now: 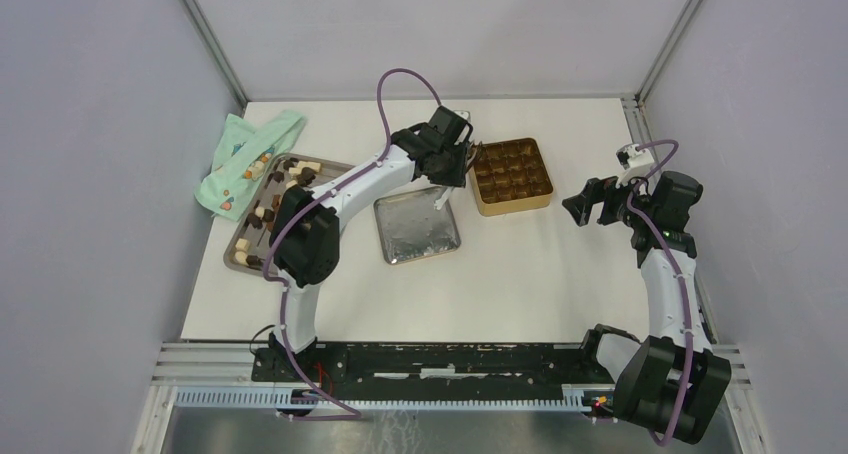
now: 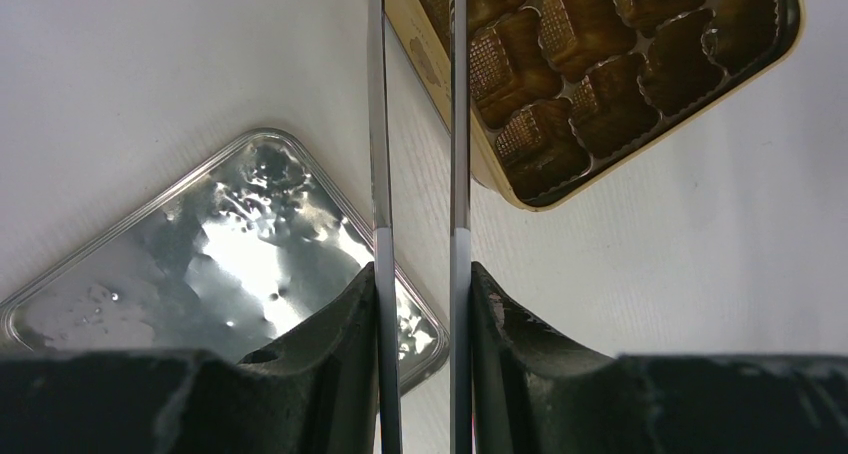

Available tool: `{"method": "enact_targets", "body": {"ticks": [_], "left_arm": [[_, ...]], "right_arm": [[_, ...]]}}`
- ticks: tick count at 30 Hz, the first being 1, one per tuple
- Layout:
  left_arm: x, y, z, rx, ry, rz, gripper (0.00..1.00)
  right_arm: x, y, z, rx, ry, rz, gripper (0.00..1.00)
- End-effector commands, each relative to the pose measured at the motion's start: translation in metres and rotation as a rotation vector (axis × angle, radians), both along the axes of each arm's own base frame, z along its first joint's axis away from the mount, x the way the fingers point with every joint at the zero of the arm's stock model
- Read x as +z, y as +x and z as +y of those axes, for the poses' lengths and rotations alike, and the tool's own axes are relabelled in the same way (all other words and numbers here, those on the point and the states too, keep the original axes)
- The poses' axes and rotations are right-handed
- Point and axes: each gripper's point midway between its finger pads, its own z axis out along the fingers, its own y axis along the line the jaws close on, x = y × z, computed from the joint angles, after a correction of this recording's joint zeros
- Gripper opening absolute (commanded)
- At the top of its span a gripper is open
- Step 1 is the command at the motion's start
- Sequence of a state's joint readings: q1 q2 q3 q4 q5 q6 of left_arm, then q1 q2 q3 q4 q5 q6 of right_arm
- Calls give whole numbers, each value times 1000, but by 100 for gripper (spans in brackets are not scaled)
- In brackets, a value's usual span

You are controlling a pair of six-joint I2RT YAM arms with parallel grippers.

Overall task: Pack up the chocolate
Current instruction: Place the fake chocolate in the packing box.

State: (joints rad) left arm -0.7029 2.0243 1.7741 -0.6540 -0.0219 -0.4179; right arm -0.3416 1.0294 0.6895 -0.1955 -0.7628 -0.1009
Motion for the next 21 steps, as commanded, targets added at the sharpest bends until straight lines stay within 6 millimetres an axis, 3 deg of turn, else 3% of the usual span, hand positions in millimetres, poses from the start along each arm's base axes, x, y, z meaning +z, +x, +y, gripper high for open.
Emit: {"method": "enact_targets", "body": {"ticks": [1, 21], "left_arm": [[25, 13, -13, -21, -40, -76, 34], [31, 13, -18, -6, -74, -65, 41]], "right_arm": [[9, 2, 1, 10, 2, -43, 98], [10, 2, 2, 14, 8, -43, 98]]}}
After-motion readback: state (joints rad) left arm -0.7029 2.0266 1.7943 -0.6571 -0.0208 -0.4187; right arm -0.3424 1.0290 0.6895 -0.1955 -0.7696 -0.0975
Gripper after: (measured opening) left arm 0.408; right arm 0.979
